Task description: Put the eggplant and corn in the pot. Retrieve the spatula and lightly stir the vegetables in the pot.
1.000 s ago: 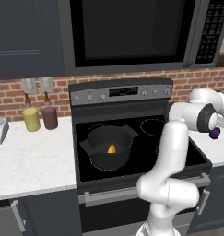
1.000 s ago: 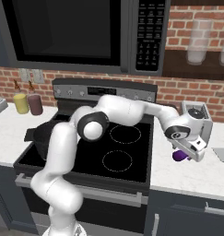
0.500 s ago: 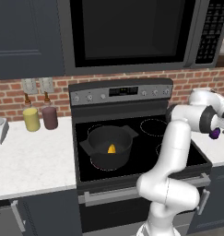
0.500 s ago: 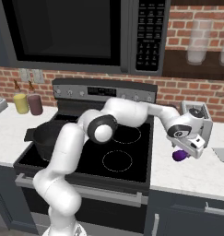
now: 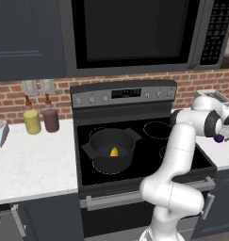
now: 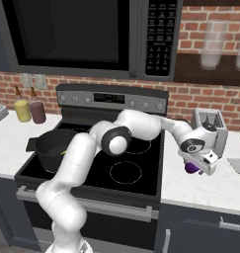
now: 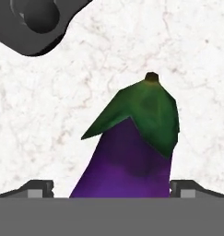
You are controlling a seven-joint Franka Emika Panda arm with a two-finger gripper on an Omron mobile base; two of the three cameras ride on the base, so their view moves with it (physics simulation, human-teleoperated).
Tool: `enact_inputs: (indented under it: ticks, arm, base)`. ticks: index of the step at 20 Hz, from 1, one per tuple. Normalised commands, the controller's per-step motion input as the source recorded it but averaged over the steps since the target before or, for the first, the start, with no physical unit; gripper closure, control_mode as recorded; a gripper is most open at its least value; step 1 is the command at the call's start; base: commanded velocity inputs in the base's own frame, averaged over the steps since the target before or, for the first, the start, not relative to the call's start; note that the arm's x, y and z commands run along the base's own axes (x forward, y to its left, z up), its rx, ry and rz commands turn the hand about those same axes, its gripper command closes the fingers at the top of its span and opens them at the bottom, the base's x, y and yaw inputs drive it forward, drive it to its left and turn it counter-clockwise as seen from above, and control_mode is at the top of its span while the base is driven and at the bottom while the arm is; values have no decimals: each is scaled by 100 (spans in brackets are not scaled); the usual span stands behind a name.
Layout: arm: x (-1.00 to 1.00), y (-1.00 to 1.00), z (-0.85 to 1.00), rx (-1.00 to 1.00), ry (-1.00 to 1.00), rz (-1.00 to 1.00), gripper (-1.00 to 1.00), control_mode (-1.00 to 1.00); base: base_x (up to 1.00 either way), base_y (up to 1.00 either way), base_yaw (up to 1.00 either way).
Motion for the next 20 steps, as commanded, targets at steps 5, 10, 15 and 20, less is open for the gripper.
enact_inputs:
  ticks: [5,10,15,20]
  arm:
    - [0,12,-37,0,5,0,-100,-100]
    - [-3,28,-4,0,1,0,100,-100]
    - [-20,34,0,0,0,0,100,-100]
    - [-44,46,13,0,-1,0,100,-100]
  base:
    - [0,0,0]
    - [0,0,0]
    - [0,0,0]
    - [0,0,0]
